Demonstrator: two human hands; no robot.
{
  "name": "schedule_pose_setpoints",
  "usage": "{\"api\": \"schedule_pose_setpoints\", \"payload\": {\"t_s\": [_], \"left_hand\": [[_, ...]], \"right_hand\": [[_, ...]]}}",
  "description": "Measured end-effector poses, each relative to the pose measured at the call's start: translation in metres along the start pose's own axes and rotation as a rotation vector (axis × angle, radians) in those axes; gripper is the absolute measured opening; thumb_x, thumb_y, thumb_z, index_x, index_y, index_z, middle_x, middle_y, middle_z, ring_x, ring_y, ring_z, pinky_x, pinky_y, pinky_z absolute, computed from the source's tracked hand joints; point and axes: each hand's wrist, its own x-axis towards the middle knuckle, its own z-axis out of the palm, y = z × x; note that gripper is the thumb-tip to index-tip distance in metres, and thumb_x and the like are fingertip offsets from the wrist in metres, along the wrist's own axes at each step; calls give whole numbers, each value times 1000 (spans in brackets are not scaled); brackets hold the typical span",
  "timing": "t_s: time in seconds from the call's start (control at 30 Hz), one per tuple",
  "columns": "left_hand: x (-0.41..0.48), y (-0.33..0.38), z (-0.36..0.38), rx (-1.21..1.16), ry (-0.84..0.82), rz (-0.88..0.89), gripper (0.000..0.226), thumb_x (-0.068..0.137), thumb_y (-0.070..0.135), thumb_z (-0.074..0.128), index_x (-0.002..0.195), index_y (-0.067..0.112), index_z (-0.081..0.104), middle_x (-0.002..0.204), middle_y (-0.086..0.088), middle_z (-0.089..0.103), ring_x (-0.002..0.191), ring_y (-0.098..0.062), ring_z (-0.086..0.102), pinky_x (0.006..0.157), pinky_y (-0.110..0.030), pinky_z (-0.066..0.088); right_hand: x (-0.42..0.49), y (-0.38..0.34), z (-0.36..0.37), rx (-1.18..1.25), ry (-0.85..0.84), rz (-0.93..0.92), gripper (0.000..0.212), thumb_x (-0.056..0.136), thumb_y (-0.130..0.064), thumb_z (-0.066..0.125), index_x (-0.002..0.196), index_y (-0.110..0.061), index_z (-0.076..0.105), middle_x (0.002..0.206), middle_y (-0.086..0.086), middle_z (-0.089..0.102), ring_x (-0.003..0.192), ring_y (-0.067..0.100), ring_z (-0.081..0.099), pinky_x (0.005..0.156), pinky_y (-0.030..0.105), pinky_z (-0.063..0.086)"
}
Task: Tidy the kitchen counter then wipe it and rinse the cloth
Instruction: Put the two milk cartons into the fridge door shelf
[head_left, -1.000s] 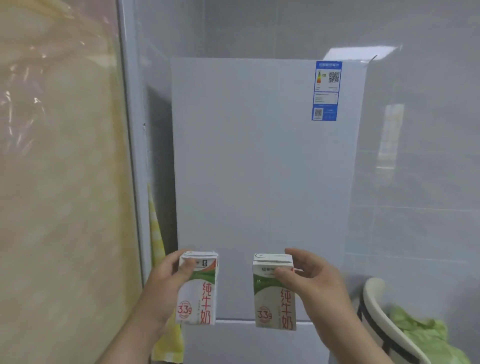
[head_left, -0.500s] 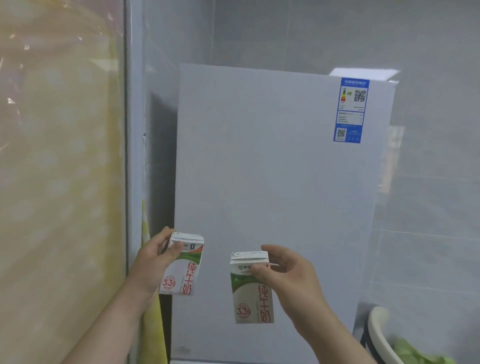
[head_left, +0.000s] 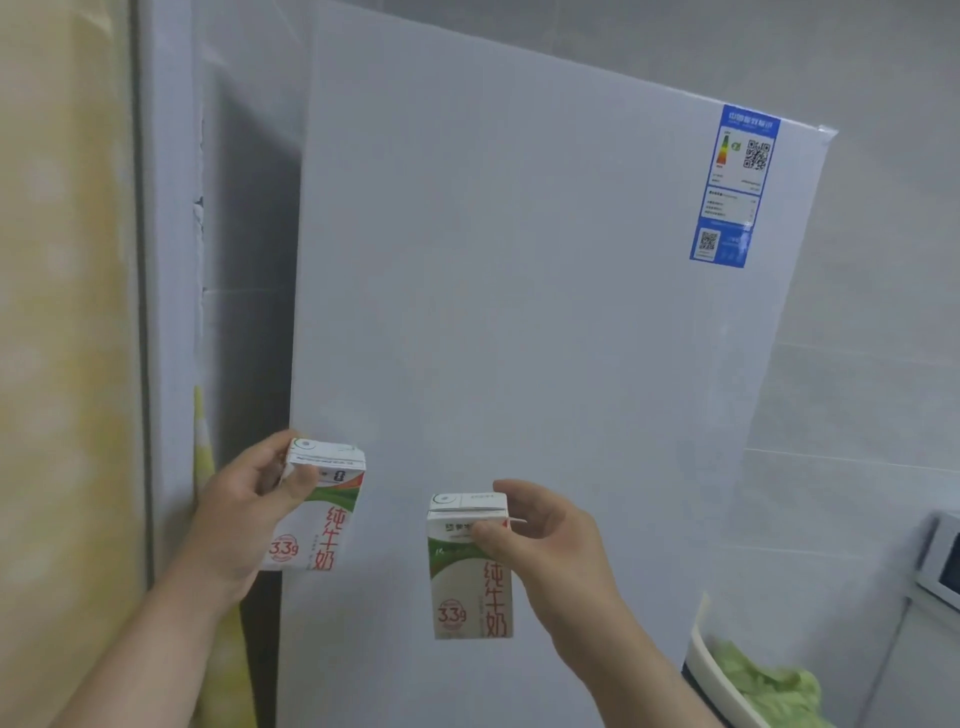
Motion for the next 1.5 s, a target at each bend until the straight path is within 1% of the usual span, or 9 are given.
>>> {"api": "schedule_pose_setpoints", "payload": {"t_s": [0.1, 0.43, 0.5, 0.57, 0.7, 0.8, 1.07, 1.27, 1.5], "left_hand": [[6, -8, -3, 16, 21, -12, 19, 72, 32, 62, 82, 47, 69, 91, 7, 73, 90, -29, 67, 79, -55, 52], [-13, 6, -2, 28, 62, -31, 13, 72, 44, 65, 83, 48, 69, 92, 4, 72, 91, -33, 66, 77, -59, 53], [-28, 13, -3, 40, 44, -16, 37, 57, 66, 76, 88, 46, 69, 93, 1, 72, 87, -31, 68, 73, -58, 54], [-48, 18, -3, 55, 32, -13, 59, 40, 74, 76, 91, 46, 69, 95, 2, 73, 84, -28, 69, 70, -56, 56], [-93, 35, 0, 11, 74, -24, 51, 55, 57, 80, 100, 35, 69, 99, -3, 73, 90, -33, 69, 73, -58, 54], [-128, 50, 9, 38, 51, -29, 82, 32, 72, 82, 103, 32, 69, 106, -3, 72, 91, -29, 69, 69, -51, 56], [-219, 91, 53, -7, 42, -15, 77, 28, 72, 82, 93, 34, 73, 101, -7, 73, 88, -32, 70, 75, -53, 53], [-276, 113, 84, -38, 14, -35, 89, 27, 67, 86, 101, 20, 69, 103, -12, 72, 92, -36, 68, 79, -53, 52], [-329, 137, 122, 9, -118, -63, 99, 33, 67, 85, 112, 12, 62, 100, -16, 72, 89, -34, 69, 78, -50, 52]], "right_hand": [[4, 5, -1, 12, 15, -1, 37, 79, -5, 76, 111, -20, 66, 102, -3, 73, 90, 8, 71, 65, 16, 52], [-13, 0, -18, 32, 30, -24, 38, 78, -6, 77, 111, -21, 66, 102, -3, 74, 92, 9, 70, 67, 18, 53], [-19, -3, -24, 32, 28, -36, 38, 78, -6, 77, 111, -20, 66, 101, -4, 74, 92, 9, 70, 67, 18, 53], [-28, -6, -31, 41, 25, -48, 37, 78, -6, 77, 111, -20, 67, 99, -5, 75, 91, 9, 70, 66, 17, 53], [-55, -14, -45, 59, -4, -63, 36, 79, -6, 76, 109, -23, 67, 97, -9, 75, 90, 6, 70, 64, 14, 52], [-80, -22, -58, 72, -17, -76, 37, 79, -7, 77, 110, -23, 67, 97, -10, 75, 93, 10, 70, 65, 16, 52], [-159, -53, -102, 78, -43, -110, 35, 80, -9, 75, 109, -28, 66, 99, -11, 73, 93, 7, 69, 65, 15, 52], [-214, -67, -136, 50, -52, -127, 33, 81, -10, 76, 107, -29, 66, 98, -10, 73, 92, 9, 69, 68, 20, 52], [-260, -81, -167, 50, -40, -158, 27, 87, -13, 70, 107, -30, 66, 97, -4, 74, 88, 12, 70, 60, 16, 50]]}}
